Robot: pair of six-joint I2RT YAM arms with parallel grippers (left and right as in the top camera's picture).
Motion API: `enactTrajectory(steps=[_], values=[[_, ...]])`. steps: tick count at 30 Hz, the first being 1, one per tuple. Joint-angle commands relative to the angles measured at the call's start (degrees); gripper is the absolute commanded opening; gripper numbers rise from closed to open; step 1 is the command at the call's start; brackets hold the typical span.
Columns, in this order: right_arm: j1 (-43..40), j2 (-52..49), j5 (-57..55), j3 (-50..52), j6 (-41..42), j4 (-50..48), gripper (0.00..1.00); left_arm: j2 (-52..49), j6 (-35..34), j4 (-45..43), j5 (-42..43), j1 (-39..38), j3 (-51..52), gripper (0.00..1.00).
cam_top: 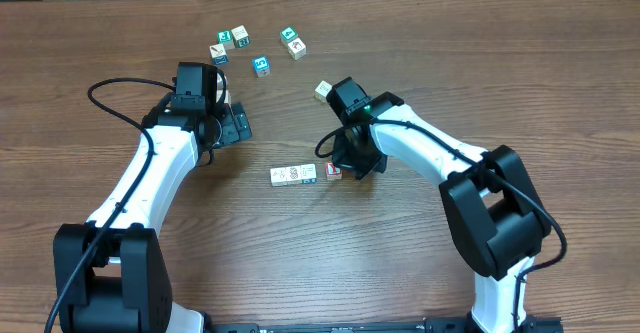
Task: Form a horizontal line
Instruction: 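Open the right gripper to release the Y block and lift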
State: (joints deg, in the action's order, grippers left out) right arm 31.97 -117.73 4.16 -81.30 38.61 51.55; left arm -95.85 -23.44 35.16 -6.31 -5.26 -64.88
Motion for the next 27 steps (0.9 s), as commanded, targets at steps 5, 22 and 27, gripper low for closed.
enactTrajectory(steps=[5,22,27], values=[[0.2,-1.4,2.6,0.3,0.2,-0.3,0.04,1.0,0.5,0.0,-0.7,0.0,-0.6,1.00],[0.1,-1.4,2.6,0.3,0.2,-2.8,0.04,1.0,0.5,0.0,-0.7,0.0,-0.6,1.00],[0.1,-1.4,3.5,0.3,0.2,-3.0,0.04,1.0,0.5,0.0,-0.7,0.0,-0.6,1.00]])
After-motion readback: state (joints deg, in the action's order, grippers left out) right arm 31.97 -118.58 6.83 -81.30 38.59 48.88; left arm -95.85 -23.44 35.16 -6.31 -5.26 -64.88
